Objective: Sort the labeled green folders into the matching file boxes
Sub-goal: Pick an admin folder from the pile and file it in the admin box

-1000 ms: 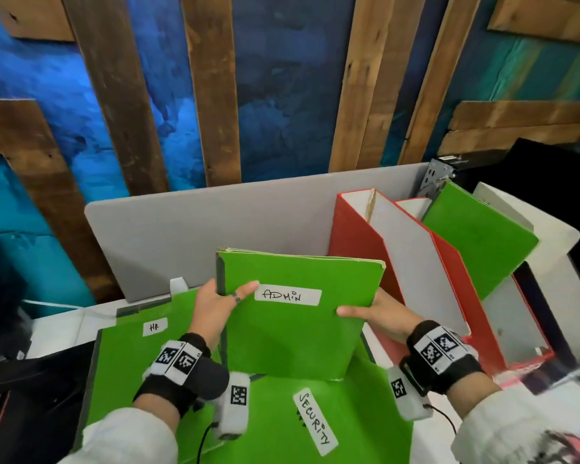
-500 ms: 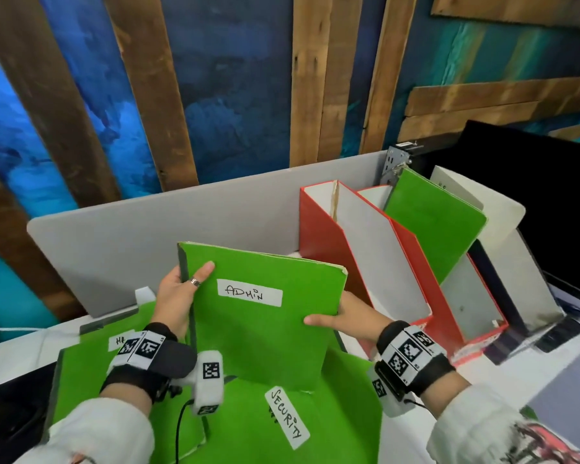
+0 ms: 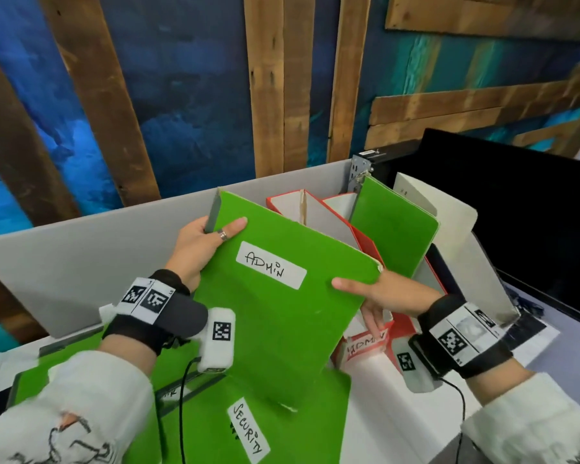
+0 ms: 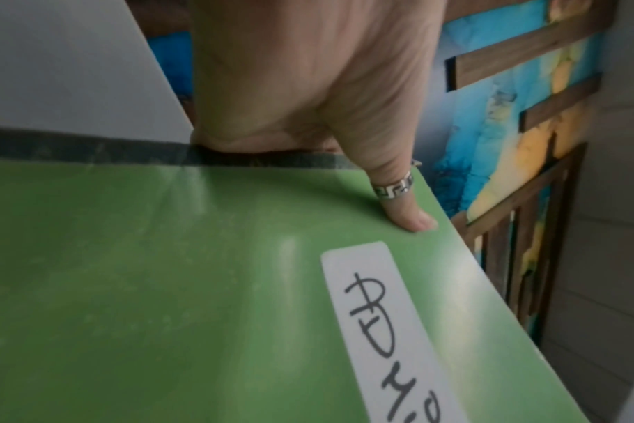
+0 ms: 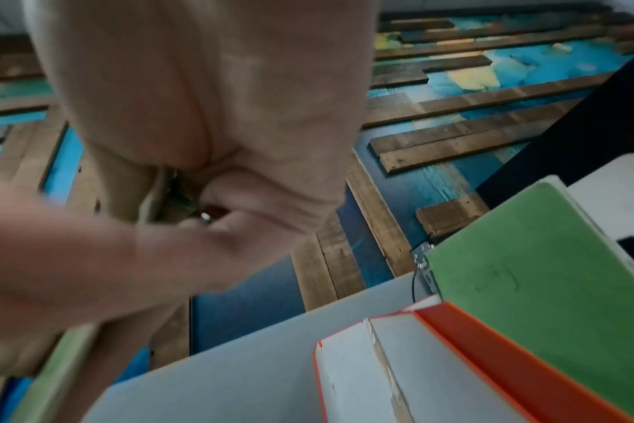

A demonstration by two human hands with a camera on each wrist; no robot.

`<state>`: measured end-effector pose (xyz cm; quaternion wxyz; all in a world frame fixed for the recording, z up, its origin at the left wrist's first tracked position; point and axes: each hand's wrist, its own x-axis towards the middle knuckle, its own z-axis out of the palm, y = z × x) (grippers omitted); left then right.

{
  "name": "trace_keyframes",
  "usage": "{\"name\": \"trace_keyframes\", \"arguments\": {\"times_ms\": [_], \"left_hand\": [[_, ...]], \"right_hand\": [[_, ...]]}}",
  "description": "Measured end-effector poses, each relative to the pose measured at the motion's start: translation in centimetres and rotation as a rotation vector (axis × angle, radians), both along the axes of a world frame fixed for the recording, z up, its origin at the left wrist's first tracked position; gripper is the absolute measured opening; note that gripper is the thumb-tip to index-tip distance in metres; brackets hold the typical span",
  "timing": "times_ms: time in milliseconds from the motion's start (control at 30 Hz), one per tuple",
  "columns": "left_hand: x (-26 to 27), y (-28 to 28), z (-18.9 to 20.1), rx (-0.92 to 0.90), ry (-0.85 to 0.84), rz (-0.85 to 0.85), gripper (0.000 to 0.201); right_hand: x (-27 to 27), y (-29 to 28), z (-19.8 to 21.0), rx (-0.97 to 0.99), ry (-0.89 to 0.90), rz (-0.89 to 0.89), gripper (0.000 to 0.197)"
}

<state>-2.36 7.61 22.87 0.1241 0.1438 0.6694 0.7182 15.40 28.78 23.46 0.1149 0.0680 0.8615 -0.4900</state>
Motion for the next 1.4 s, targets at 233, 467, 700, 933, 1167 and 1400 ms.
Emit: {"name": "trace_keyframes", "arguments": {"times_ms": [233, 467, 700, 933, 1167, 1400], "left_hand": [[1.0, 5.7, 2.1, -0.006, 0.123, 0.002, 0.032], [-0.5, 9.1, 0.6, -0.141, 0.17, 0.217, 0.036], [-0.4, 12.6, -2.9, -0.378, 0.001, 0.127, 0.04], [1.4, 15.8, -6.3, -0.551, -0.026, -0.144, 0.061], [1.4, 16.1, -8.6, -0.639, 0.162, -0.13, 0.074], [1.2, 16.5, -9.9, -0.526, 0.096, -0.129, 0.082]], "right_hand": [[2.3, 4.7, 1.9, -0.024, 0.179, -0.122, 0.011], [3.7, 11.2, 3.0, -0.129, 0.473, -0.346, 0.035], [1.6, 14.9, 4.2, -0.189, 0.756, -0.53, 0.026], [-2.2, 15.1, 0.5, 0.009, 0.474, -0.513, 0.046], [-6.0, 13.2, -4.9, 0.238, 0.202, -0.434, 0.036], [-10.2, 11.4, -7.4, 0.35, 0.178, -0.403, 0.023]]}}
